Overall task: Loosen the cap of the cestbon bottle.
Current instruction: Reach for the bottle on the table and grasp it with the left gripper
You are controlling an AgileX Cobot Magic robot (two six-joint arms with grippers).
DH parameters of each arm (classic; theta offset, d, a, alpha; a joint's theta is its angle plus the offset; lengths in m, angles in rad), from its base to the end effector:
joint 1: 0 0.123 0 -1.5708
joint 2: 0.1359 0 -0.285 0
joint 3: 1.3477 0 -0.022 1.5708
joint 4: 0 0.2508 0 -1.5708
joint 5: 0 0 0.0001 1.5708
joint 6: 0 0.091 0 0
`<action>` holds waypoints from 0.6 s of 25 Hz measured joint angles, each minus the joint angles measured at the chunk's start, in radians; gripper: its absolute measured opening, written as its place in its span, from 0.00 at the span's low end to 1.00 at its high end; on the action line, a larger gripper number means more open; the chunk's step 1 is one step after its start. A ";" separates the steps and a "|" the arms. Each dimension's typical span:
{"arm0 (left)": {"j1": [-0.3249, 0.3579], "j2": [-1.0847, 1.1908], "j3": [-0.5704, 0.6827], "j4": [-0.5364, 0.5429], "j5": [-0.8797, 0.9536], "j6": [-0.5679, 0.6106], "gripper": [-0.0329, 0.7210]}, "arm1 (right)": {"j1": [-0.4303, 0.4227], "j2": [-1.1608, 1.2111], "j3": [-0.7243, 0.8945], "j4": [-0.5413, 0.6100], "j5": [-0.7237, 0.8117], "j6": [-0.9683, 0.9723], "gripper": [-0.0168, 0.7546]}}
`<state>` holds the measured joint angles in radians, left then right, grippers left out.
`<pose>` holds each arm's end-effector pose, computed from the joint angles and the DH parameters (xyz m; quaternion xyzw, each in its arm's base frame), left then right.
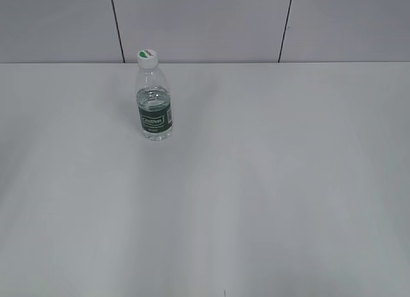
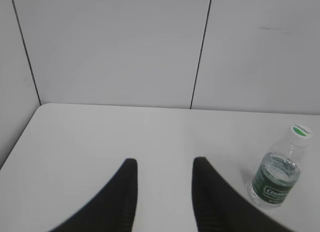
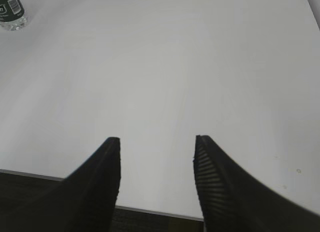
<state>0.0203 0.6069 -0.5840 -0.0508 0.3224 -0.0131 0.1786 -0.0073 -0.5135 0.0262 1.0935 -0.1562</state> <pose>0.1269 0.0011 0.3305 -0.0274 0.7916 -0.0189 0.6101 -0.0092 0.0005 0.2783 -0.1435 0.8442 0.0189 0.5162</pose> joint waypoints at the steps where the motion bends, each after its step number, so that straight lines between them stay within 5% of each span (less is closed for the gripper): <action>1: 0.000 0.023 0.000 -0.002 -0.020 0.000 0.36 | 0.000 0.000 0.000 0.000 0.000 0.000 0.50; 15: 0.000 0.293 -0.001 0.041 -0.322 0.000 0.36 | 0.000 0.000 0.000 0.000 0.000 0.000 0.50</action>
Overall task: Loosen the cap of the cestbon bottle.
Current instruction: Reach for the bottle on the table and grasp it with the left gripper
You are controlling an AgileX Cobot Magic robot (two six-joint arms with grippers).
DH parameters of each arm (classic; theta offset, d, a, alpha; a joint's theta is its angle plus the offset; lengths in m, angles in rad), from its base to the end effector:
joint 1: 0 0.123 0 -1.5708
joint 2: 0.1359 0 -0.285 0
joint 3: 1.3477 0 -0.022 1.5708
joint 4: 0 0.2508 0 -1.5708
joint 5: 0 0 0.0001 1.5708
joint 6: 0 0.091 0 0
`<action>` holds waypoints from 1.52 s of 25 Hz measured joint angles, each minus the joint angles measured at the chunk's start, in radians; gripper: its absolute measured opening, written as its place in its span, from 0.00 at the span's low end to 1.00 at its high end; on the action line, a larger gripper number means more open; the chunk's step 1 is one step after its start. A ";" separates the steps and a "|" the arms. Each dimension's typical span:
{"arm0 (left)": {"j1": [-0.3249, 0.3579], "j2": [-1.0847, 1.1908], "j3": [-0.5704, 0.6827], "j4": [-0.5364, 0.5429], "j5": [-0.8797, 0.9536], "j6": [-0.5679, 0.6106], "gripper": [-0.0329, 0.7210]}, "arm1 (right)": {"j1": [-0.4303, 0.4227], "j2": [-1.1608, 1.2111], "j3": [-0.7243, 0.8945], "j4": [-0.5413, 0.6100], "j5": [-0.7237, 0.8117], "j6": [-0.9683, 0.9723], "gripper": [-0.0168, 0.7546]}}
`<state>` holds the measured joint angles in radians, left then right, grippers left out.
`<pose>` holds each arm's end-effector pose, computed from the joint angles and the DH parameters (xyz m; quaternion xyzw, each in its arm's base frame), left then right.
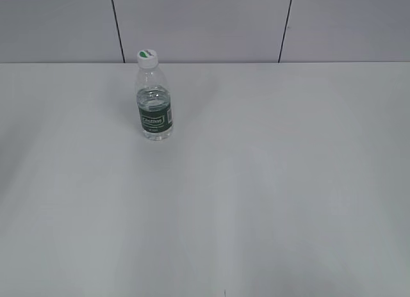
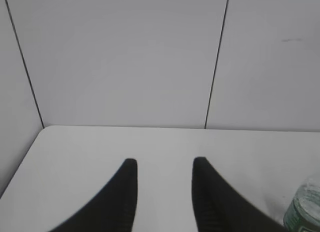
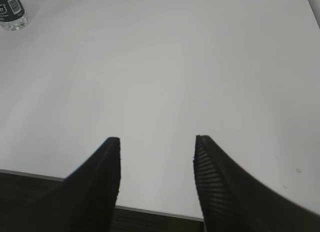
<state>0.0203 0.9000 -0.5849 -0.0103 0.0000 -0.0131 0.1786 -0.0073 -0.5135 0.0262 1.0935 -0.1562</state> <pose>0.1926 0.0039 0.3123 -0.0171 0.7827 -0.0010 0.6221 -0.0092 0.0005 0.2783 -0.1435 0.8442 0.0189 0.5162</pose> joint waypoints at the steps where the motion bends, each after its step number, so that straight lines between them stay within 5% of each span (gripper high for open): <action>1: 0.000 0.017 0.000 0.001 -0.024 0.000 0.36 | 0.000 0.000 0.000 0.000 0.000 0.001 0.50; 16: 0.000 0.320 0.000 0.102 -0.382 0.000 0.36 | 0.000 0.000 0.000 0.000 0.000 0.001 0.50; 38: 0.000 0.599 -0.001 0.162 -0.669 0.000 0.36 | 0.000 0.000 0.000 0.000 0.000 0.001 0.50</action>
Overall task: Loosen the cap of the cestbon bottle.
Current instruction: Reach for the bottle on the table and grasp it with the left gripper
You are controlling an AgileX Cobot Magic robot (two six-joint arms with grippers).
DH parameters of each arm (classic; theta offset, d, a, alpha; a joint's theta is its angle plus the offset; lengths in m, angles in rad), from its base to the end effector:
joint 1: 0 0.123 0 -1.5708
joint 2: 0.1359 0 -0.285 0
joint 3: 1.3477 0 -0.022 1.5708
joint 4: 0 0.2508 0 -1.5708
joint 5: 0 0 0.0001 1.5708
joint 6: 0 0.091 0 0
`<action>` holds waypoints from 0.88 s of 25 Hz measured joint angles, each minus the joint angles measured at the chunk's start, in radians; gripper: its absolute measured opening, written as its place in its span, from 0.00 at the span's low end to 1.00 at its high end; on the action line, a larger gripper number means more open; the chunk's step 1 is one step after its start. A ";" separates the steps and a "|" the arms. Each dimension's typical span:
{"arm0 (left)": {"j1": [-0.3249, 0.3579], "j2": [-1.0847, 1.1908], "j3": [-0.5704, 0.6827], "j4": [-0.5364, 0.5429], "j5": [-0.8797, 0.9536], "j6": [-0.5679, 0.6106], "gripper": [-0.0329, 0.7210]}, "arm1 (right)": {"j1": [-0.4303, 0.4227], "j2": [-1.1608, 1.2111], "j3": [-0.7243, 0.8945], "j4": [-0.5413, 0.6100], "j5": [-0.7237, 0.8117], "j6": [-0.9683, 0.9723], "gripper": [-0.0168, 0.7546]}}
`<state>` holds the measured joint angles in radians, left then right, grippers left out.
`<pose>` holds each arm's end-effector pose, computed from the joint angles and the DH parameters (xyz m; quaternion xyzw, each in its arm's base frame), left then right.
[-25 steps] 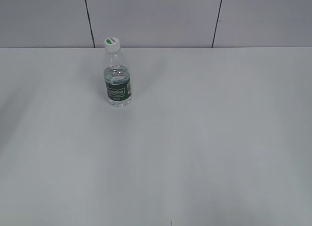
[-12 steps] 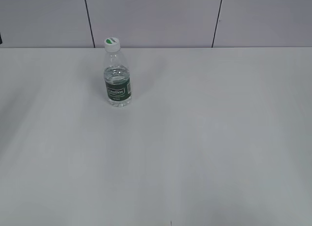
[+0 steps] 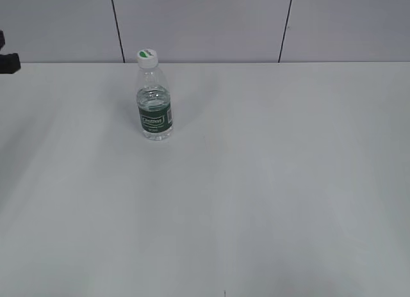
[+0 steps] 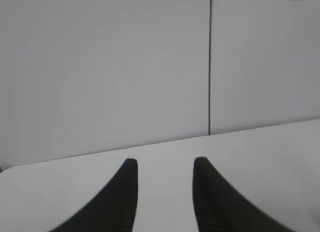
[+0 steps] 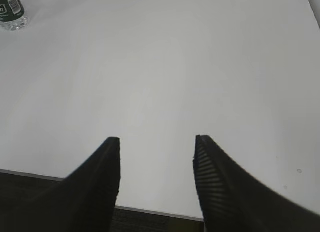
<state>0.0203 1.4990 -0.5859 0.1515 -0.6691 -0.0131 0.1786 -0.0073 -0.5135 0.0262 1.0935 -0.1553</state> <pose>0.2940 -0.0025 0.2232 0.0630 0.7593 0.0052 0.6477 -0.0092 0.0005 0.2783 -0.1431 0.8442 0.0191 0.5162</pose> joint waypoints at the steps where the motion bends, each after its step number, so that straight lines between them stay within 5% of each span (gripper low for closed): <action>1: 0.000 0.013 0.000 0.025 -0.010 0.000 0.36 | 0.000 0.000 0.000 0.000 0.000 0.000 0.50; 11: 0.000 0.149 -0.006 0.134 -0.161 0.000 0.36 | 0.000 0.000 0.000 0.000 0.000 0.000 0.50; 22: 0.000 0.374 -0.152 0.194 -0.225 -0.053 0.36 | 0.000 0.000 0.000 0.000 0.000 0.000 0.50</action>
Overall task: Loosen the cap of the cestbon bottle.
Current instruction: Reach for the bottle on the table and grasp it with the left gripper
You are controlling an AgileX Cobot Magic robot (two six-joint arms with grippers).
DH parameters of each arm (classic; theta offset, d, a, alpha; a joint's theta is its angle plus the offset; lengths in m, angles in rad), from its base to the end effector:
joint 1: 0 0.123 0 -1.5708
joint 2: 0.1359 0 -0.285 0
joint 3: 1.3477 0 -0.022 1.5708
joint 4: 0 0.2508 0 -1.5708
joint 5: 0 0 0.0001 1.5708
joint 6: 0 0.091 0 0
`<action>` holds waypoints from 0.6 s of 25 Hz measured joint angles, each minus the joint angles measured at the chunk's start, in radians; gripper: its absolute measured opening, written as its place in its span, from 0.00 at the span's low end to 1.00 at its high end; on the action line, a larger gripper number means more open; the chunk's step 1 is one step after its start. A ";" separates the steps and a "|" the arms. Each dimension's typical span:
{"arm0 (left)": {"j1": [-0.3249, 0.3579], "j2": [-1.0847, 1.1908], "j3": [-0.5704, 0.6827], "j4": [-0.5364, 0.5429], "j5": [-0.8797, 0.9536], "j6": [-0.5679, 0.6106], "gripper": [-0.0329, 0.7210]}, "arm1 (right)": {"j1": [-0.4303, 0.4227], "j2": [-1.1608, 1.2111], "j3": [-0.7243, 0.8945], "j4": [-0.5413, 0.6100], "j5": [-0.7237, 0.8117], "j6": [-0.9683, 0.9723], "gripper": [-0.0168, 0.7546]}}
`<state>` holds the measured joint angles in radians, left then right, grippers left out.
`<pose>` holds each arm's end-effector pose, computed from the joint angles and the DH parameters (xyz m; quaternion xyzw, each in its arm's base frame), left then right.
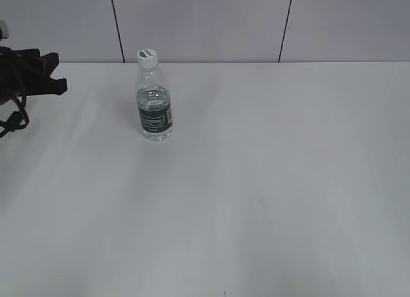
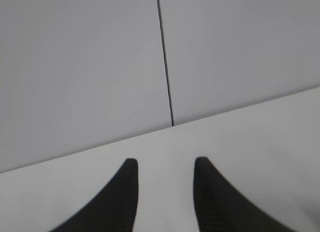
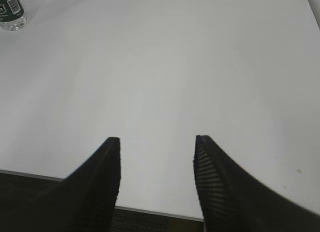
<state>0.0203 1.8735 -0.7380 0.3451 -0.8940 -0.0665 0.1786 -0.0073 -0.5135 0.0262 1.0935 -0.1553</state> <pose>0.3520 -0.0168 0.1585 0.1361 0.7548 -0.0465 0.6399 -0.0092 0.0005 0.2783 -0.1431 0.8442 0.0191 0.5162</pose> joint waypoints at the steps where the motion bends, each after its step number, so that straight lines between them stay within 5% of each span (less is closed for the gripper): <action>1: 0.000 0.016 -0.020 0.006 -0.002 -0.007 0.37 | 0.000 0.000 0.000 0.000 0.000 0.000 0.50; 6: 0.000 0.091 -0.121 0.140 0.001 -0.076 0.37 | 0.000 0.000 0.000 -0.001 0.000 0.000 0.50; 15: 0.001 0.207 -0.311 0.531 0.070 -0.384 0.37 | 0.000 0.000 0.000 -0.002 0.000 0.000 0.50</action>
<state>0.0210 2.0809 -1.0491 0.8764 -0.8242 -0.4502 0.1786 -0.0073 -0.5135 0.0244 1.0935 -0.1553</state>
